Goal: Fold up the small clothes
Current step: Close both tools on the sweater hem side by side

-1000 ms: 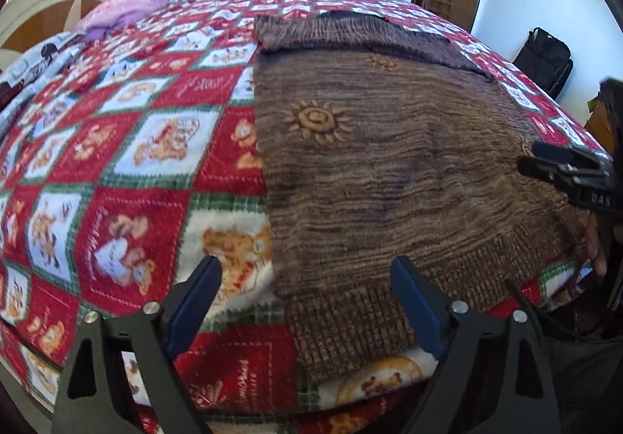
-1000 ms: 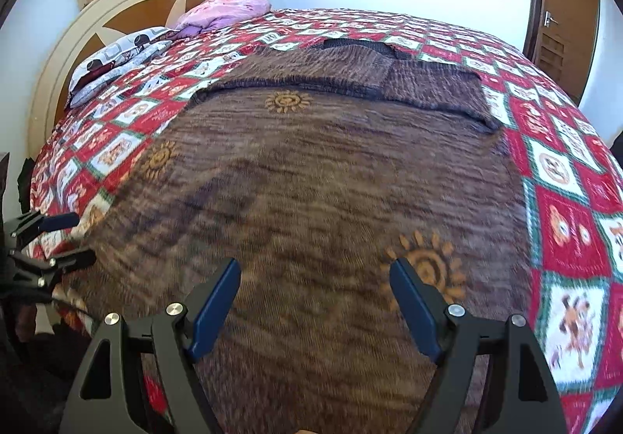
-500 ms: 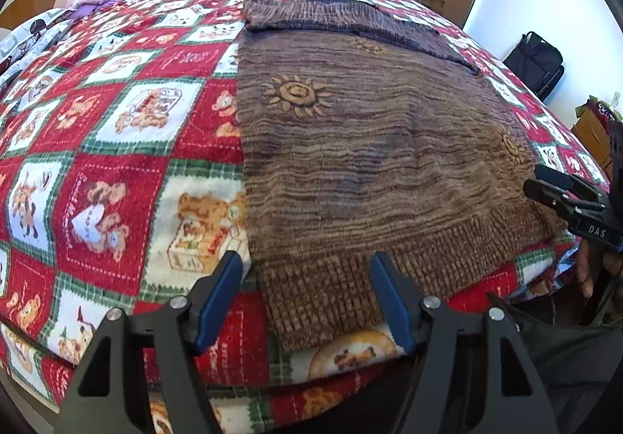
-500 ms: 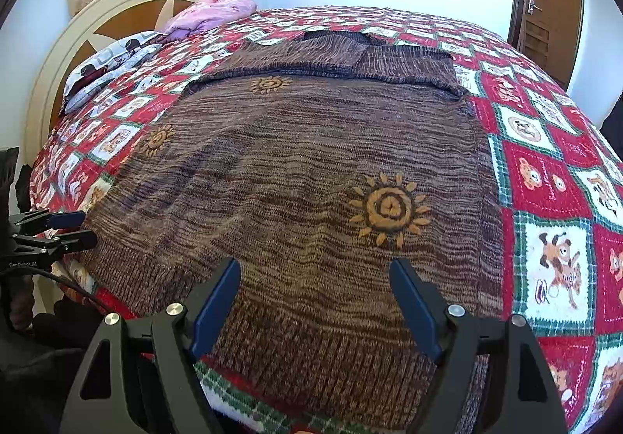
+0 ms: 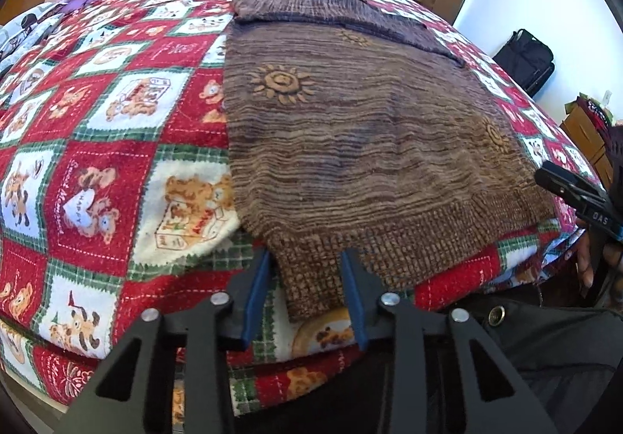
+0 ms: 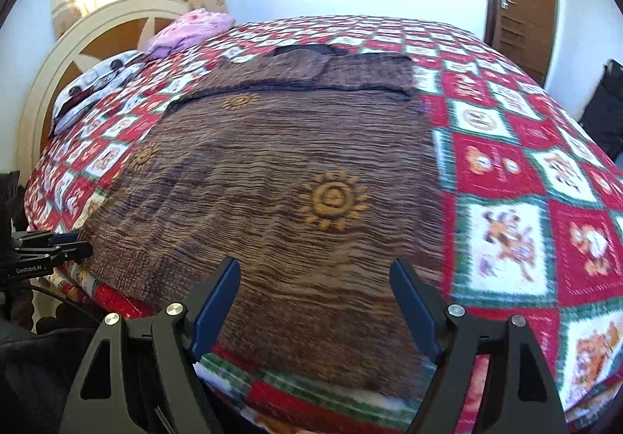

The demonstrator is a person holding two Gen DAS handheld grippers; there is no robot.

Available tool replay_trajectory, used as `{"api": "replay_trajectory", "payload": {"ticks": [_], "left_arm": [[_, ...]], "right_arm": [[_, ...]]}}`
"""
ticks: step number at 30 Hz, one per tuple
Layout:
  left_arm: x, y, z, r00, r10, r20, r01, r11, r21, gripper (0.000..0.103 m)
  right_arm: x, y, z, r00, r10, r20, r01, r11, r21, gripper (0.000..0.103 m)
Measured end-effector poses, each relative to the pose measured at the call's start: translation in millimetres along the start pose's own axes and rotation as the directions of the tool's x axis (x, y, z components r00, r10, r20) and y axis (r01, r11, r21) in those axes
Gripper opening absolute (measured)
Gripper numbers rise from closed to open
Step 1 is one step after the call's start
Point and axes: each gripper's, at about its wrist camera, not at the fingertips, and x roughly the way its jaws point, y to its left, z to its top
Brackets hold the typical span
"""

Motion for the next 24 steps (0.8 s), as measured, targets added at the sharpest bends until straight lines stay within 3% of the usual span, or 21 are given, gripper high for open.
{"api": "replay_trajectory", "payload": {"ticks": [4,10,15,16,18,22,24], "left_arm": [[-0.7,2.9,0.6,1.0,0.004,0.002,-0.004,1.0,-0.01,0.024],[-0.6,4.0,0.6,1.0,0.002,0.005,-0.001,1.0,-0.009,0.024],[0.4,1.7,0.5,1.0,0.018,0.011,-0.018,1.0,0.005,0.024],[0.6,1.1,0.5,1.0,0.022,0.015,-0.022,1.0,0.009,0.024],[1.7,-0.9,0.7,0.999,0.034,0.018,-0.034,0.999,0.017,0.024],[4.8,-2.0,0.8,0.999,0.042,0.024,-0.043,0.999,0.031,0.024],[4.7,-2.1,1.2,0.999,0.041,0.029,-0.042,0.998,0.037,0.024]], "right_arm": [[-13.0,-14.0,-8.3,0.999,-0.039,-0.005,0.039,0.999,0.029,0.08],[-20.9,-28.6,-26.2,0.993,-0.105,-0.049,0.108,0.993,0.057,0.08],[-15.9,-34.3,-35.5,0.994,-0.083,-0.074,0.091,0.991,0.101,0.078],[-15.3,-30.5,-35.9,0.994,-0.078,-0.074,0.084,0.993,0.088,0.075],[-14.4,-24.0,-36.4,0.995,-0.073,-0.067,0.078,0.994,0.07,0.053],[-10.3,-23.8,-38.9,0.995,-0.08,-0.057,0.085,0.993,0.083,0.031],[-12.4,-29.4,-38.5,0.997,-0.069,-0.047,0.074,0.991,0.11,0.014]]}}
